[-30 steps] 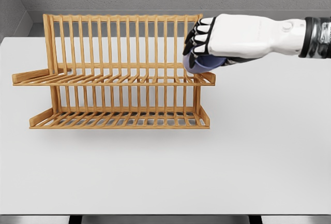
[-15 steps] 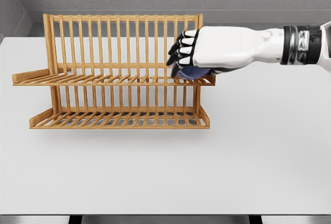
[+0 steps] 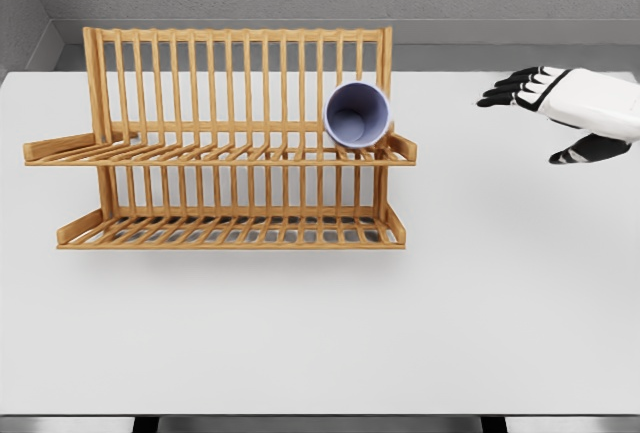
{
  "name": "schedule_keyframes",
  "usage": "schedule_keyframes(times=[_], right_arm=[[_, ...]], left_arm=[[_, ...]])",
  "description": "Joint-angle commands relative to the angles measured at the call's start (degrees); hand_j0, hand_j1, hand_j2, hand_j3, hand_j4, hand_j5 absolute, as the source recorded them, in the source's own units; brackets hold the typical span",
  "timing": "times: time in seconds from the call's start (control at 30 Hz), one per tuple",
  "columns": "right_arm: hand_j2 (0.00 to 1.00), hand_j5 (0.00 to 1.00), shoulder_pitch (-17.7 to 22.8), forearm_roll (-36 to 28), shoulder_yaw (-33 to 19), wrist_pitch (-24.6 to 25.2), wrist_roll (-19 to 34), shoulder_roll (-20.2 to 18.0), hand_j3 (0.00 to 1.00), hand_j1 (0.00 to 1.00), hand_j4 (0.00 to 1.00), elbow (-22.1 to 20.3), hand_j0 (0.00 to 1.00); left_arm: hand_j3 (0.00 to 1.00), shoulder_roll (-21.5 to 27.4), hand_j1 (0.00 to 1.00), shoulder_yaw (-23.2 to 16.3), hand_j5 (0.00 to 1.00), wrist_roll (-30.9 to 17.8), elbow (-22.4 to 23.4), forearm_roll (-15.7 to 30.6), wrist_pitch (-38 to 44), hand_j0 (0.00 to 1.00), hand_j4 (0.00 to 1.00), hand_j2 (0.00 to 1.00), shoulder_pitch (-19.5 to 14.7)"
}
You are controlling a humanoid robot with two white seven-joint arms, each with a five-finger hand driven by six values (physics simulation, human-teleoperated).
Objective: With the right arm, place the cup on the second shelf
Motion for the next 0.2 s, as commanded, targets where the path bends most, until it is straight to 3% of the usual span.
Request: schedule_keyframes(times=[0.0,0.07,0.17], right_arm=[[1.0,1.0,0.18,2.51,-9.38,-0.43,-0.06,4.28,1.0,1.0,1.0,2.5,1.0],[1.0,1.0,0.53,5.24,-10.09,-0.43,-0.06,10.78,1.0,1.0,1.0,2.5,1.0],[1.0,1.0,1.41,5.42,-10.09,-0.43,-0.06,13.07,1.0,1.0,1.0,2.59,1.0]], left_arm=[[1.0,0.0,1.0,-0.01,1.0,-0.02,0.01,0.01,-0.01,1.0,1.0,1.0,0.0],[1.0,0.0,1.0,-0.01,1.0,0.07,0.01,0.01,-0.01,1.0,1.0,1.0,0.0],[1.0,0.0,1.0,-0.01,1.0,-0.02,0.01,0.01,-0.01,1.0,1.0,1.0,0.0]])
